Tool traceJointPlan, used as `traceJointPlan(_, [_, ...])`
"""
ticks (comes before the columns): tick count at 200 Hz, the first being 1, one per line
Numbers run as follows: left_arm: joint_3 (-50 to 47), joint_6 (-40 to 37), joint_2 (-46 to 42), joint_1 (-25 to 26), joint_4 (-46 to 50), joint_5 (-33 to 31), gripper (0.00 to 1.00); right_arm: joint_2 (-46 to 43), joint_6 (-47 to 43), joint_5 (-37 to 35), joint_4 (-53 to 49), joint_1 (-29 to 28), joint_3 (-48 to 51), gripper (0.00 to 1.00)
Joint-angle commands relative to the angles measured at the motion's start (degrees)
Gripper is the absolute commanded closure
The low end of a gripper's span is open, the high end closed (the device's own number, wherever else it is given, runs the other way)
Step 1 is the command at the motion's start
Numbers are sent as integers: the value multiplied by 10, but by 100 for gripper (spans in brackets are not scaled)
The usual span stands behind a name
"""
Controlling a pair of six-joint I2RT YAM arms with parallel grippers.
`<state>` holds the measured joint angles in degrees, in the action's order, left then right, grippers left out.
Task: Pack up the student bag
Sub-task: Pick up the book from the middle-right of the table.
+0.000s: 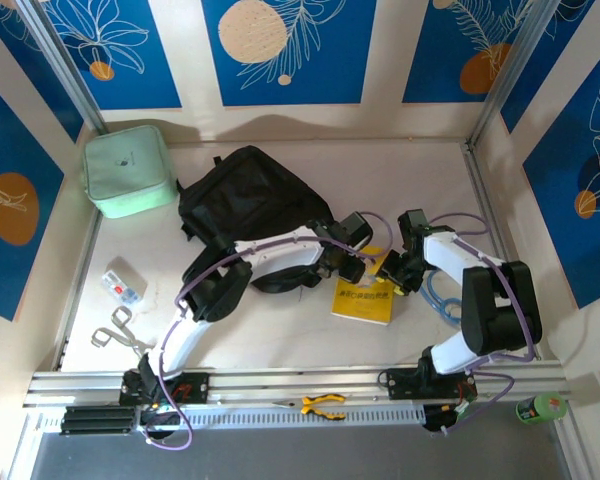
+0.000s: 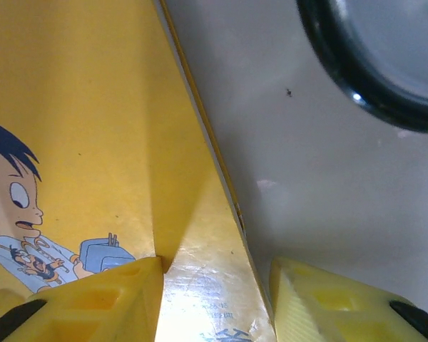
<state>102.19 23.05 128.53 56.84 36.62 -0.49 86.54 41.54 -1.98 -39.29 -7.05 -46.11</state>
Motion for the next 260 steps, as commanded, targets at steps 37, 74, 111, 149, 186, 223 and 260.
traceJointPlan(37, [43,-36,55,14,59,-28,50,-12,-19,75,-20,-4,-24,56])
traceJointPlan(74, [47,-31,70,15,66,-22,53,-49,-21,105,-29,-6,-39,56])
traceJointPlan(111, [46,-28,66,15,59,-16,54,-53,-17,93,-37,-8,-36,71])
traceJointPlan(149, [39,-30,50,15,47,-11,55,-56,-11,84,-32,-7,-26,88])
traceJointPlan(186, [55,-16,10,11,74,6,53,-77,-12,56,-40,-6,-25,96])
traceJointPlan(223, [52,-13,-84,-2,54,30,46,-143,-23,87,-5,11,-17,100])
traceJointPlan(260, [-10,41,-190,-49,-16,66,32,-212,-42,128,35,12,-32,100])
